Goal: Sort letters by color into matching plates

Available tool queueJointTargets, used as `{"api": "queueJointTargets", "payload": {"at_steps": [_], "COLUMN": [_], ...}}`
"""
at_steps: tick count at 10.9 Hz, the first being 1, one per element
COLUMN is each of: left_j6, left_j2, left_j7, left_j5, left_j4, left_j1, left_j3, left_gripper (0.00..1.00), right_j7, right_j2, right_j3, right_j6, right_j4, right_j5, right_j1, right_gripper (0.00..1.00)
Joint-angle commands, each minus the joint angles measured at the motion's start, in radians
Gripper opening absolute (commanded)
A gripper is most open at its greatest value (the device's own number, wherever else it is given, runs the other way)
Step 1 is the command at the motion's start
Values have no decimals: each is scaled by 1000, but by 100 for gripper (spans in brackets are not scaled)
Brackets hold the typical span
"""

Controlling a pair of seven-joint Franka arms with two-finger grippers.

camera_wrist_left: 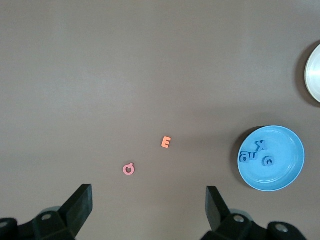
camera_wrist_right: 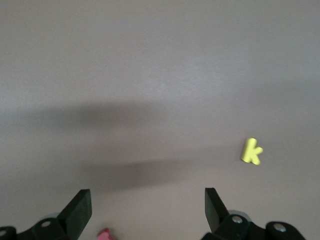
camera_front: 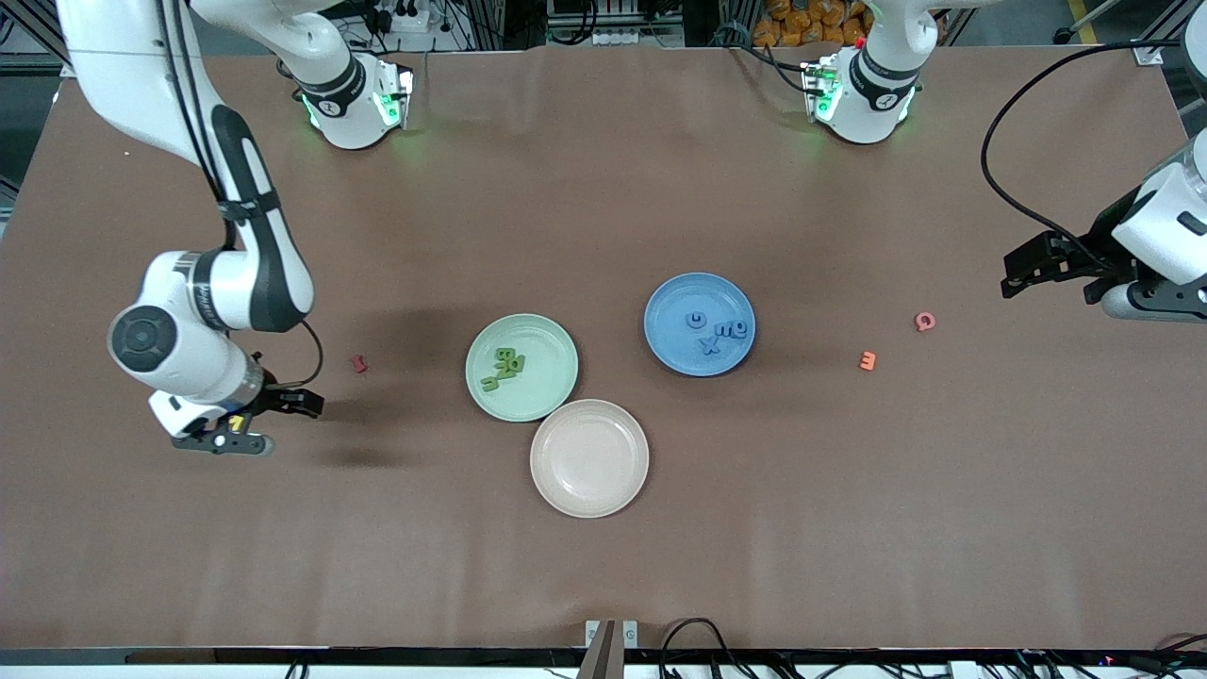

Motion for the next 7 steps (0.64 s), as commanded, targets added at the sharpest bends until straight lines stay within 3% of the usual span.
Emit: {"api": "queueJointTargets", "payload": {"at_steps": [1, 3, 7], "left_j6": [10, 10, 10], "left_j2": [-8, -8, -8], "left_j7": [16, 16, 16], "left_j5": [-28, -28, -28], "left_j4": [-7, -7, -7], "left_j1": [5, 5, 5], "left_j3": [-1, -1, -1], "left_gripper": [100, 100, 100], "right_j7": [-9, -12, -9], "right_j2": [-138, -211, -287], "right_j3": [-14, -31, -34], "right_j6": [-137, -247, -539], "right_j4": [-12, 11, 164], "right_j5": [-10, -16, -111], "right_j1": [-13, -12, -9], "right_gripper": [100, 100, 100]}}
